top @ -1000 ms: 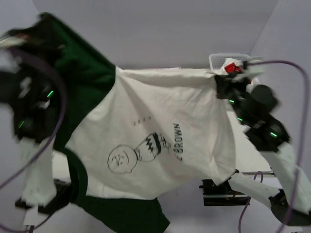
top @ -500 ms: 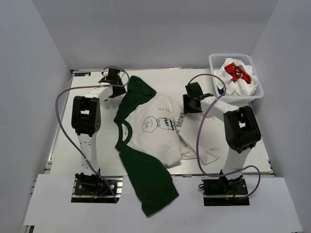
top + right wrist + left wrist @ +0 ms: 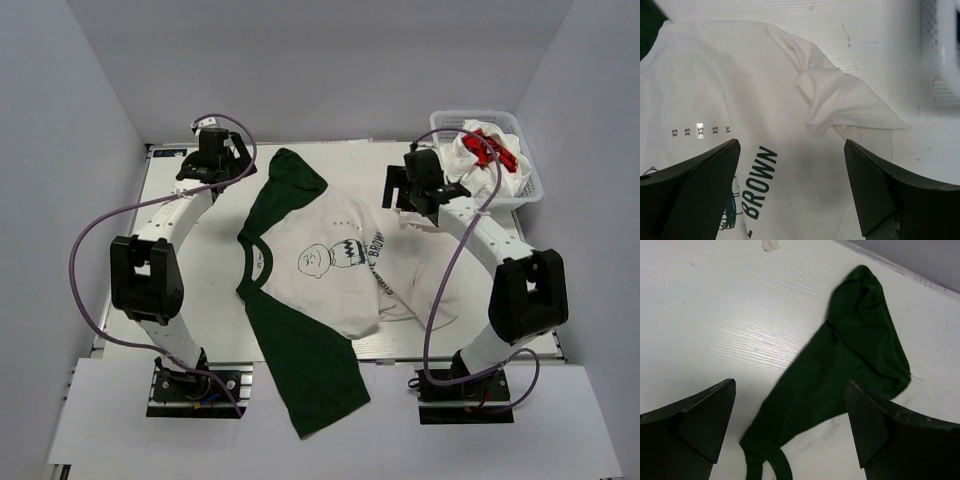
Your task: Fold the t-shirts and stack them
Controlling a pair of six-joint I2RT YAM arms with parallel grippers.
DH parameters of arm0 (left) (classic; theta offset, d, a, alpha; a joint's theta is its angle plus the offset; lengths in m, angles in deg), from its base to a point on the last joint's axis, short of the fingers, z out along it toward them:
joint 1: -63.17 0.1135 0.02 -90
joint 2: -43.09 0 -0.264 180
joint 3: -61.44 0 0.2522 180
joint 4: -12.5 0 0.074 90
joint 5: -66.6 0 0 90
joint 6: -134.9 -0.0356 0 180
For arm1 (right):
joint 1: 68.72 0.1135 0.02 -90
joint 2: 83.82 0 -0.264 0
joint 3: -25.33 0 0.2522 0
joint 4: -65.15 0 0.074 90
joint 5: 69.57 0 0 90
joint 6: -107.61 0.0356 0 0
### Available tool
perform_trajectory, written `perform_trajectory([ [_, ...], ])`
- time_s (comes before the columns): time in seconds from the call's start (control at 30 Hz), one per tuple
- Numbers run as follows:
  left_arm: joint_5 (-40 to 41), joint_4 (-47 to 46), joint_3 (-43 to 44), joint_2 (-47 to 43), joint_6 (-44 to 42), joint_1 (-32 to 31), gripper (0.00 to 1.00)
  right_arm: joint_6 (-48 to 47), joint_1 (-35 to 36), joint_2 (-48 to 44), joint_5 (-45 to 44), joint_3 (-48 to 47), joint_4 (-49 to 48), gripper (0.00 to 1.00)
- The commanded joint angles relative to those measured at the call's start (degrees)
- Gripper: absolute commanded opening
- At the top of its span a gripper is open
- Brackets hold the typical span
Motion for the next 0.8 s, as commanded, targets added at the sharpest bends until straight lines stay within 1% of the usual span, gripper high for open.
perform_trajectory([
  [0.0,-7.90,-1.41,-3.40,-3.88,0.13,-0.74,1.00,4.18,-1.50,-3.51,-2.80,1.73,3.64,0.90],
  [0.07,-12.10,-3.43,-6.48,-5.91,0.13,-1.44,1.00,4.10,-2.64,-4.56,-2.36,3.04,4.09,0.90],
  [0.13,-15.01,-6.06,-9.64,-6.44,1.53,-2.06,1.00,3.75,-3.08,-4.66,0.53,4.11,3.04,0.90],
  [0.17,-18.16,-7.12,-10.70,-7.14,2.06,-3.02,1.00,3.49,-3.60,-4.57,1.59,5.50,2.42,0.90],
  [0.23,-21.08,-8.88,-13.15,-7.14,2.85,-4.17,1.00,3.22,-4.22,-3.17,6.76,5.87,1.11,0.90],
  [0.27,-22.83,-9.50,-13.17,-6.27,3.55,-5.48,1.00,3.13,-4.14,-2.90,7.91,6.04,0.06,0.90],
  [0.33,-23.81,-9.50,-13.87,-4.42,4.08,-6.80,1.00,3.13,-4.14,-1.06,10.20,6.48,-2.14,0.90],
  [0.4,-24.35,-9.50,-15.45,-3.37,4.09,-8.47,1.00,3.13,-4.49,0.87,9.95,5.18,-4.08,0.90],
  [0.47,-24.35,-9.50,-16.68,-2.75,4.09,-9.09,1.00,3.48,-4.31,3.42,8.46,4.03,-4.35,0.87],
  [0.5,-24.35,-9.50,-18.08,-2.75,4.09,-9.09,1.00,3.66,-4.49,5.60,7.76,1.67,-4.96,0.83],
  [0.53,-23.82,-9.50,-18.70,-2.23,4.09,-9.62,1.00,3.92,-4.40,8.41,6.88,0.52,-4.79,0.76],
  [0.57,-23.21,-9.50,-19.40,-2.22,4.09,-9.62,1.00,3.84,-4.66,11.48,5.65,-0.97,-3.22,0.64],
  [0.63,-21.64,-9.50,-21.86,-2.22,4.09,-9.62,1.00,4.45,-4.84,16.05,2.76,-7.72,-1.03,0.47],
  [0.67,-20.06,-7.24,-22.57,-1.70,5.65,-9.62,1.00,4.97,-5.27,19.22,0.65,-9.58,2.12,0.26],
  [0.73,-15.32,-6.34,-24.41,-1.69,6.28,-9.62,1.00,5.68,-5.37,22.22,-1.03,-14.85,3.20,0.00],
  [0.77,-14.34,-6.34,-25.72,-1.69,6.28,-9.62,1.00,5.16,-5.28,22.41,-2.87,-16.70,3.12,0.00],
])
